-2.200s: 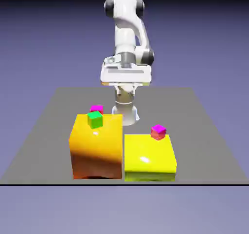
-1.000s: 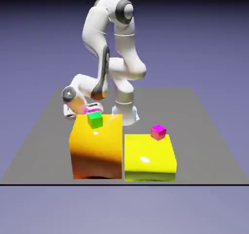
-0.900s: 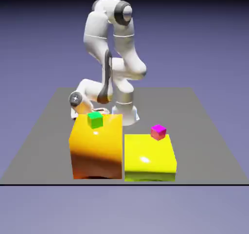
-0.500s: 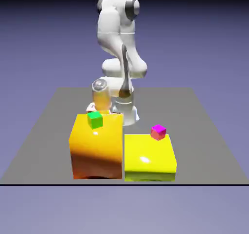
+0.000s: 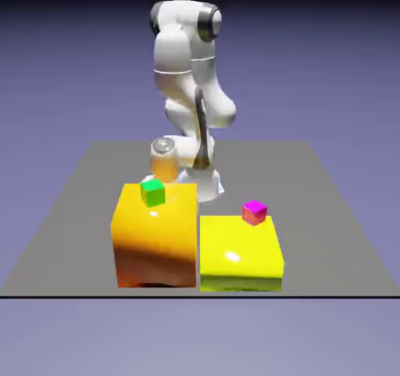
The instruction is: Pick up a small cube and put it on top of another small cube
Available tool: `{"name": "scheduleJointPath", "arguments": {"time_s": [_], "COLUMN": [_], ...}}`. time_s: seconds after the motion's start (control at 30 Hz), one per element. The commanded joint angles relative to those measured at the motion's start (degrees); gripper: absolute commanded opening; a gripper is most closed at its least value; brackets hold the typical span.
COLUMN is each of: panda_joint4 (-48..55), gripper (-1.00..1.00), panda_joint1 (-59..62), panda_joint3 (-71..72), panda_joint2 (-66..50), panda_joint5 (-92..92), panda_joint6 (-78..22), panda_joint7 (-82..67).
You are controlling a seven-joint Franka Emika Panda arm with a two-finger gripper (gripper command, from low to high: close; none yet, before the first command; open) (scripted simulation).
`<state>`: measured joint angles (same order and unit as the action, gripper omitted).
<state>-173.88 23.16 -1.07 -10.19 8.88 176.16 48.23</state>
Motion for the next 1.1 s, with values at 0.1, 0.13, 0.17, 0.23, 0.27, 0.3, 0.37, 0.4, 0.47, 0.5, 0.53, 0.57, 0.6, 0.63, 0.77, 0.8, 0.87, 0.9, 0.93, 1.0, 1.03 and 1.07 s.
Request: {"name": "scheduleJointPath", "arguments": {"time_s": [0.1, 0.13, 0.17, 0.23, 0.27, 0.3, 0.37, 0.4, 0.47, 0.5, 0.53, 0.57, 0.6, 0.63, 0.77, 0.8, 0.87, 0.9, 0.93, 1.0, 1.03, 1.07], "panda_joint4": [-0.31, -0.46, -0.61, -0.92, -1.07, -1.22, -1.53, -1.68, -1.98, -1.98, -1.15, -0.96, -0.78, 0.49, 8.72, 10.78, 14.94, 17.01, 19.09, 23.01, 24.56, 26.10], "gripper": [-1.00, -1.00, -1.00, -1.00, -1.00, -1.00, -1.00, -1.00, -1.00, -1.00, -1.00, -1.00, -1.00, -1.00, -1.00, -1.00, -1.00, -1.00, -1.00, -1.00, -1.00, -1.00], "panda_joint1": [-3.65, -5.48, -7.30, -10.95, -12.77, -14.60, -18.25, -20.07, -23.63, -23.63, -22.30, -20.23, -18.16, -16.10, -7.95, -6.02, -3.13, -1.69, -0.87, -0.15, -0.45, -0.75], "panda_joint3": [-4.14, -6.22, -8.29, -12.44, -14.52, -16.59, -20.74, -22.82, -26.86, -26.86, -28.80, -29.62, -30.44, -30.88, -31.51, -31.62, -31.42, -31.32, -30.26, -27.09, -25.14, -23.19], "panda_joint2": [3.49, 5.23, 6.98, 10.47, 12.21, 13.96, 17.45, 19.20, 22.60, 22.60, 21.94, 22.40, 22.88, 22.92, 21.85, 21.55, 20.68, 20.25, 19.84, 19.11, 18.88, 18.65], "panda_joint5": [1.28, 1.91, 2.55, 3.82, 4.46, 5.10, 6.37, 7.01, 8.25, 8.25, 8.08, 7.56, 7.03, 7.42, 11.63, 12.72, 15.24, 16.50, 17.38, 18.57, 18.72, 18.87], "panda_joint6": [-3.10, -4.66, -6.21, -9.32, -10.88, -12.43, -15.54, -17.09, -20.12, -20.13, -20.75, -22.80, -24.87, -27.18, -37.15, -39.54, -43.38, -45.30, -46.80, -49.16, -49.86, -50.55], "panda_joint7": [0.77, 1.16, 1.54, 2.32, 2.70, 3.09, 3.86, 4.25, 5.00, 5.00, 6.88, 8.57, 10.26, 11.21, 12.84, 13.15, 12.91, 12.78, 11.44, 7.42, 4.93, 2.44]}}
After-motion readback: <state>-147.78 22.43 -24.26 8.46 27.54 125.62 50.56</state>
